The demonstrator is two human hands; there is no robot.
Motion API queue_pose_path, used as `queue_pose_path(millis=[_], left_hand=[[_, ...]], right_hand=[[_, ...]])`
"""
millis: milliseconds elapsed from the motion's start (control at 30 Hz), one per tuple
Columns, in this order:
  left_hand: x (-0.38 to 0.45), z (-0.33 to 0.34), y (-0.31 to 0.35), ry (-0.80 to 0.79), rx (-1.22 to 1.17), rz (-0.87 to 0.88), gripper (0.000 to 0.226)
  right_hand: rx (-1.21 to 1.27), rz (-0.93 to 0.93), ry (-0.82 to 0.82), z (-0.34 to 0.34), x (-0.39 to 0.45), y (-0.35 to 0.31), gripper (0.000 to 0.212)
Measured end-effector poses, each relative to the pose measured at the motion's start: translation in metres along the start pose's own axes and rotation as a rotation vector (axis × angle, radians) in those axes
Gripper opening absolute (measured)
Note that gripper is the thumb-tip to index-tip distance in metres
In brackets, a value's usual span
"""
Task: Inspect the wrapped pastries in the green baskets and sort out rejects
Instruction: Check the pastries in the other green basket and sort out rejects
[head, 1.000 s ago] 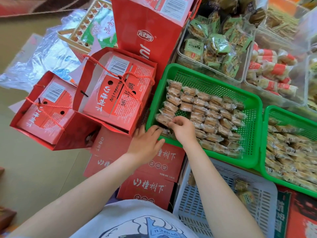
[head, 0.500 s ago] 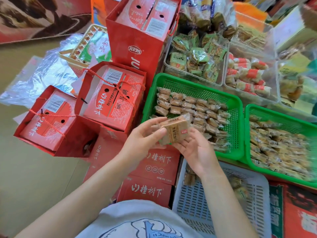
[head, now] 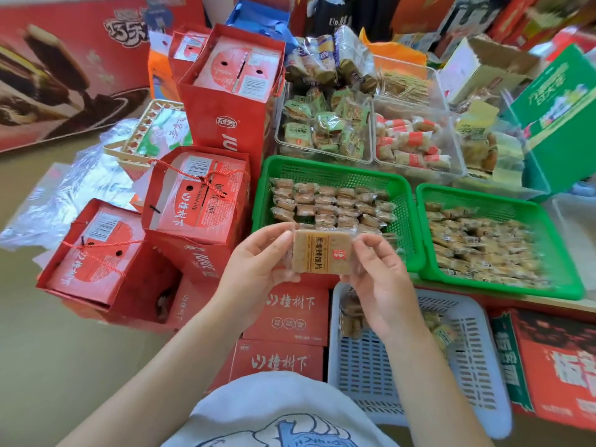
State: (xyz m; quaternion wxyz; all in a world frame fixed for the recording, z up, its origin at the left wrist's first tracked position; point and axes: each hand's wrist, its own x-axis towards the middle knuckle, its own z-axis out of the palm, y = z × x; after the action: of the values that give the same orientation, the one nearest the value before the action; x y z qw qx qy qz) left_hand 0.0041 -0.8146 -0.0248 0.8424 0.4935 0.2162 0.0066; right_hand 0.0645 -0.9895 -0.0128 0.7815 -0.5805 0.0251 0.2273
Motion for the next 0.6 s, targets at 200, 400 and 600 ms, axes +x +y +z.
queue_pose_path(millis=[200,400,600], left_hand=[[-0.013,0.008,0.002,-0.036,0.247,0.098,0.016],[-0.023,0.003,0.008,-0.061,0.452,0.262,0.018],[-0.038,0.005,0.017,-0.127,0.360,0.263,0.020]], right_hand=[[0.057,-0.095,-0.003,-0.003,-0.029,-0.008,0.014],[0.110,-0.157,0.061,-0.009,-0.039,-0.014,0.003],[0.052,-0.118,0.072,-0.011,-0.042,-0.013,0.007]])
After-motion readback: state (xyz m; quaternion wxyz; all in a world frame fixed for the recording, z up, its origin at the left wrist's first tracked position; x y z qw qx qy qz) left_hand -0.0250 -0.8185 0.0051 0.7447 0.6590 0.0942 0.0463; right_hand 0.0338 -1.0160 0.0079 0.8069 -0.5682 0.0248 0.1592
